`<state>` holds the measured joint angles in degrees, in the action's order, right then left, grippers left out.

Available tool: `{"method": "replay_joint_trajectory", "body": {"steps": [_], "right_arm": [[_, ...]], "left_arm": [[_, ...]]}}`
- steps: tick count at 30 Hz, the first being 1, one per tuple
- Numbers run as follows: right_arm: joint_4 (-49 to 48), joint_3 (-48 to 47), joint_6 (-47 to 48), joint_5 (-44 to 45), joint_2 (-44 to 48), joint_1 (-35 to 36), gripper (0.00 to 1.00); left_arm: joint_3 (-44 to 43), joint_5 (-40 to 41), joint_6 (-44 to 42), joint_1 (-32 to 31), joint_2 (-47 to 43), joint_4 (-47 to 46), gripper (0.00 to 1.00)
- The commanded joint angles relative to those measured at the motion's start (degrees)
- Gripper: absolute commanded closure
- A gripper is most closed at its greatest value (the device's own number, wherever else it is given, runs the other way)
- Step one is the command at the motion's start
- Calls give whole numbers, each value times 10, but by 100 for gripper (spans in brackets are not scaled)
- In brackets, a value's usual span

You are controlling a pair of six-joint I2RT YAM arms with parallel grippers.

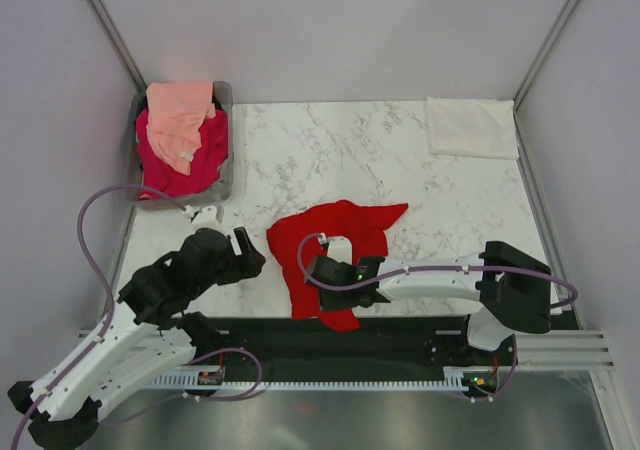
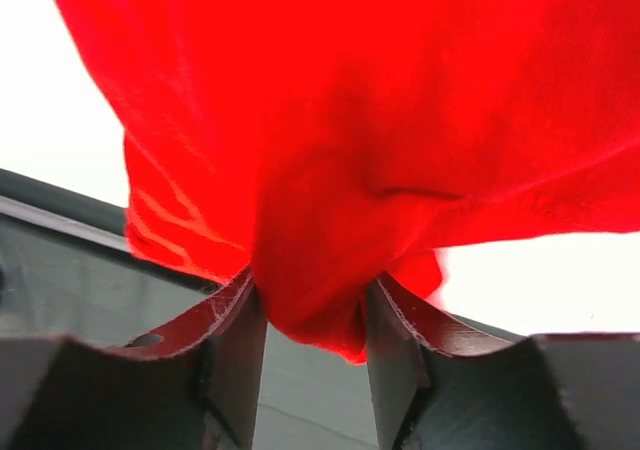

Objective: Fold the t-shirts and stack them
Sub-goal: Flatten the tshirt out

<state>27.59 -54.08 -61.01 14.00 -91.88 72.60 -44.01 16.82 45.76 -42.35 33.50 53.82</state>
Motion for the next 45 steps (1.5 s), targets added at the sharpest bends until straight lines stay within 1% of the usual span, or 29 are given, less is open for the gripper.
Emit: {"method": "replay_joint_trajectory", "body": {"steps": [1,3,4,5,8,12,14,15,16,17,20,22,23,24,26,27,29,30,32,34,35,36,37,38,39,40,41,42,45], "right_arm": [[16,-43,-1,19,2,8,53],[40,-54,2,24,2,11,48],[47,-65,3,26,2,12,39],[54,-71,2,27,2,14,37],[69,-86,2,29,1,23,34],[69,-93,2,40,-10,28,37],[65,-95,8,38,-20,28,52],[56,-92,10,37,-26,28,75],[51,-91,11,33,-28,27,90],[48,-90,12,35,-29,28,100],[78,-124,21,73,-10,26,100],[161,-205,42,115,32,11,100],[194,-238,48,160,48,2,100],[251,-301,64,179,88,-22,100],[291,-350,81,213,129,-54,100],[314,-378,90,214,172,-96,100],[330,-384,117,217,212,-147,100],[346,-372,125,228,245,-197,100],[366,-345,138,244,271,-248,100],[388,-290,141,268,302,-313,95],[398,-272,146,284,318,-359,91],[400,-240,152,304,325,-385,82],[397,-228,162,305,331,-411,65],[390,-219,187,299,334,-454,41],[388,-208,195,267,333,-469,4],[385,-204,199,250,332,-481,2],[380,-192,200,213,329,-489,2],[375,-183,198,212,330,-489,2],[339,-134,187,123,346,-488,2]], "left_arm": [[-14,26,-1,-1,2,6,17],[-13,23,-3,-1,-1,4,17],[-13,23,-4,-1,-4,3,17],[-13,20,-4,-1,-4,3,17],[-13,18,-7,-1,-11,1,17],[-9,18,-7,-1,-19,-2,17],[-10,16,-8,-1,-19,-3,17],[-10,16,-8,-1,-20,-3,17],[-9,16,-8,-1,-20,-5,17],[-8,17,-9,-1,-20,-5,17],[-8,18,-10,-1,-18,-7,17],[-7,16,-11,-1,-18,-6,17],[-7,16,-11,-1,-17,-7,18],[-7,16,-12,-1,-19,-7,18],[-6,14,-12,-1,-19,-7,18],[-6,14,-12,-1,-22,-9,18],[-6,14,-12,-1,-23,-9,18],[-6,13,-12,-1,-23,-10,18],[-6,12,-12,-1,-22,-11,18],[-5,9,-14,-1,-20,-13,18],[-5,8,-15,-1,-19,-12,18],[-4,8,-15,-1,-17,-12,18],[-5,5,-15,-1,-17,-13,18],[-4,1,-17,-1,-16,-14,18],[-3,-1,-18,-1,-15,-15,18],[-4,-3,-20,-1,-12,-18,18],[-2,-7,-21,-1,-8,-20,18],[-1,-10,-22,-1,-4,-20,18],[-4,-32,-32,-1,33,-24,22]]}}
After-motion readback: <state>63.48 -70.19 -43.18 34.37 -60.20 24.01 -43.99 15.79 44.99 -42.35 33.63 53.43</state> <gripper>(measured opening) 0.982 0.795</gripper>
